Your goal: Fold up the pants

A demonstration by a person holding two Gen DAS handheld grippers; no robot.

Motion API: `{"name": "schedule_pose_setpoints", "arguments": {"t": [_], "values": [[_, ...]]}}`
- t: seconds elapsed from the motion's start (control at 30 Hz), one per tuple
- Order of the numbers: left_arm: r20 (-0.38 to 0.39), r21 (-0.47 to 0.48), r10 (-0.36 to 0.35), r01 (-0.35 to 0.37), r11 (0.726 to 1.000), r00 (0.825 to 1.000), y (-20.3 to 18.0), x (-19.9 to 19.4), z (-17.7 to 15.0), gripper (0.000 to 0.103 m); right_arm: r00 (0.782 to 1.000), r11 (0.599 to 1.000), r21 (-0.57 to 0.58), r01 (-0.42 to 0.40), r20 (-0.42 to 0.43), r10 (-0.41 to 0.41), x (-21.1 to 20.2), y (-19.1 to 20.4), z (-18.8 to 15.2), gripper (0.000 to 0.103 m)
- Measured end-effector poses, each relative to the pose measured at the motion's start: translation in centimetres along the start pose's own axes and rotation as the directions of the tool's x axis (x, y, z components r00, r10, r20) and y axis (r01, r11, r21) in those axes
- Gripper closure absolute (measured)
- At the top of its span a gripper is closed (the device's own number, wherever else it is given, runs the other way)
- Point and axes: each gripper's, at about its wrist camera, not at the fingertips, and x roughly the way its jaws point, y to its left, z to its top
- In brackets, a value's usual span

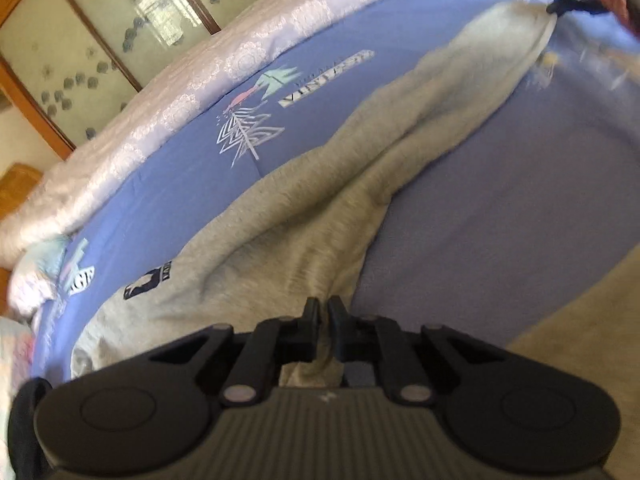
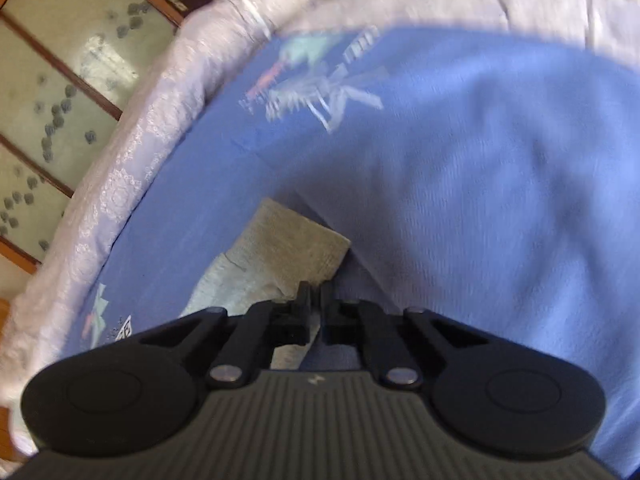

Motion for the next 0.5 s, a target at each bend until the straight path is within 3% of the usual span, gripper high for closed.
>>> {"name": "schedule_pose_setpoints", "arguments": {"t": [0.17, 0.2, 0.27, 0.33, 0.4, 0.5], "values": [[0.073, -0.072, -0.139, 0.144, 0.987, 0.988, 1.6, -5.5, -0.8, 0.096, 0.988, 0.999, -0.033, -0.042, 0.150, 0.046, -5.7, -0.1, 1.8, 0.097], [0.075, -0.069, -0.160, 0.165, 0.984, 0.984, 1.5, -6.2, -1.2, 0.095, 0.985, 0.999, -0.037, -0.022, 0.172, 0.028, -6.6, -0.7, 2.0, 0.101], [0.047, -0.047, -0.170, 0.172, 0.984, 0.984, 1.1, -6.4, -2.0, 0.089, 0.974, 0.995, -0.047, 0.084, 0.214, -0.072, -7.6, -2.0, 2.2, 0.096], [-0.005, -0.048, -0.163, 0.162, 0.986, 0.987, 0.6, -6.1, -2.8, 0.084, 0.973, 0.988, 0.015, 0.154, 0.170, -0.154, -7.7, -4.5, 2.5, 0.091], [-0.025, -0.063, -0.171, 0.169, 0.984, 0.985, 0.7, -6.9, -3.7, 0.082, 0.986, 0.988, 0.110, 0.104, 0.117, -0.117, -9.0, -7.3, 2.1, 0.091], [0.006, -0.146, -0.139, 0.138, 0.980, 0.990, 2.6, -9.8, -5.3, 0.076, 0.990, 0.995, 0.088, 0.051, 0.126, -0.062, -12.7, -8.9, 0.6, 0.087]]}}
